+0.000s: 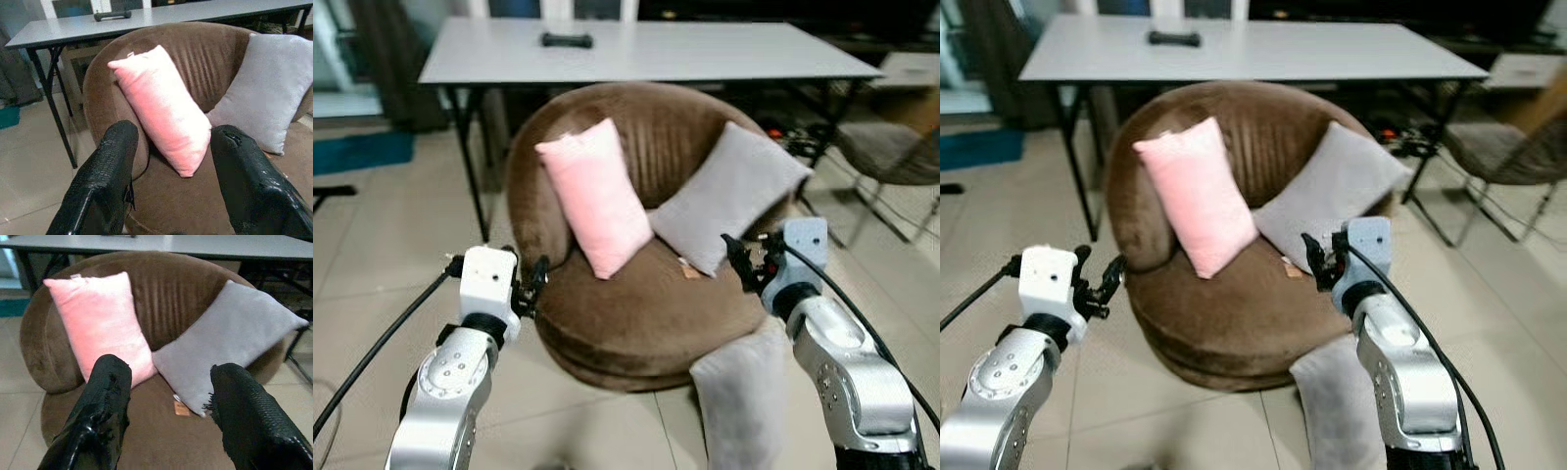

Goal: Move the pillow to the sofa from floor

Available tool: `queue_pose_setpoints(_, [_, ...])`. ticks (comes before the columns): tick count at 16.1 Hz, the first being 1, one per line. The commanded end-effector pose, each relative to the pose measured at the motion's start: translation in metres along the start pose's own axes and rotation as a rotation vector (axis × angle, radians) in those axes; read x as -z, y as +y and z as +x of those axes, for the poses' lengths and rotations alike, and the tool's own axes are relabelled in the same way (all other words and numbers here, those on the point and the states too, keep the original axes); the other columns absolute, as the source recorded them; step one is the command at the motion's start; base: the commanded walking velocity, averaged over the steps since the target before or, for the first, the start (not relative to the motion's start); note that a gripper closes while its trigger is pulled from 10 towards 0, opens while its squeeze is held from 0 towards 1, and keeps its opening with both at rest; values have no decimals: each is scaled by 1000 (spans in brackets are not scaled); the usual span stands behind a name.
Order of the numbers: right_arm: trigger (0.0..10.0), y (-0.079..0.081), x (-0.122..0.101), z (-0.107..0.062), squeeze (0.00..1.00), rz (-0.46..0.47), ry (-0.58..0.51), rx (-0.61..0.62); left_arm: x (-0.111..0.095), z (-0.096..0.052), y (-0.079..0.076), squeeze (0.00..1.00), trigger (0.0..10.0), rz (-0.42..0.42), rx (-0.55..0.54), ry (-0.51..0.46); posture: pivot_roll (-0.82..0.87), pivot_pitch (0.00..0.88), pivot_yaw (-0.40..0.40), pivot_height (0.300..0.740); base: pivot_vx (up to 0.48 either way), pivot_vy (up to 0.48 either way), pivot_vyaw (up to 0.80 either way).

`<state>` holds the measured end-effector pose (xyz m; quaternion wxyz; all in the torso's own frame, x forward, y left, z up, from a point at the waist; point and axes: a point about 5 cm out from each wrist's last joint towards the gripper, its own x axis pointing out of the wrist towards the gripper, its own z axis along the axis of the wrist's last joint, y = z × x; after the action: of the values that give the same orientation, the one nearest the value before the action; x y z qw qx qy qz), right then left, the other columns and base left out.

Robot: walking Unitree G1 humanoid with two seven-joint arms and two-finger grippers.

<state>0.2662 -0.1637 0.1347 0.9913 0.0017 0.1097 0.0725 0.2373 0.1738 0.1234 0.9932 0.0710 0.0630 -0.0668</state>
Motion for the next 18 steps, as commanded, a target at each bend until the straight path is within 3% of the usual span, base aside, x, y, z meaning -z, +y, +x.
queue_pose_setpoints(1, [10000, -4, 0, 0, 0, -10, 15, 17, -2, 1, 0, 141, 10000, 10, -8, -4, -3, 0, -44, 740, 0, 0, 0])
queue_pose_setpoints(8, [10000, -10, -4, -2, 0, -52, -12, 93, 0, 0, 3, 145, 10000, 30, -19, 17, 0, 0, -42, 740, 0, 0, -755])
queue_pose_setpoints(10, [10000, -16, -16, -2, 0, -94, -149, 186, -1, 0, 3, 145, 10000, 35, -19, 17, -1, 0, -41, 740, 0, 0, -800])
queue_pose_setpoints(15, [10000, -18, -18, -1, 0, -131, -184, 276, -2, 1, 3, 145, 10000, 39, -17, 14, 2, 0, -41, 740, 0, 0, -800])
queue_pose_setpoints(18, [10000, -13, -14, 0, 0, -69, -179, 275, -2, 1, 3, 145, 10000, 41, -15, 13, 3, 0, -42, 740, 0, 0, -800])
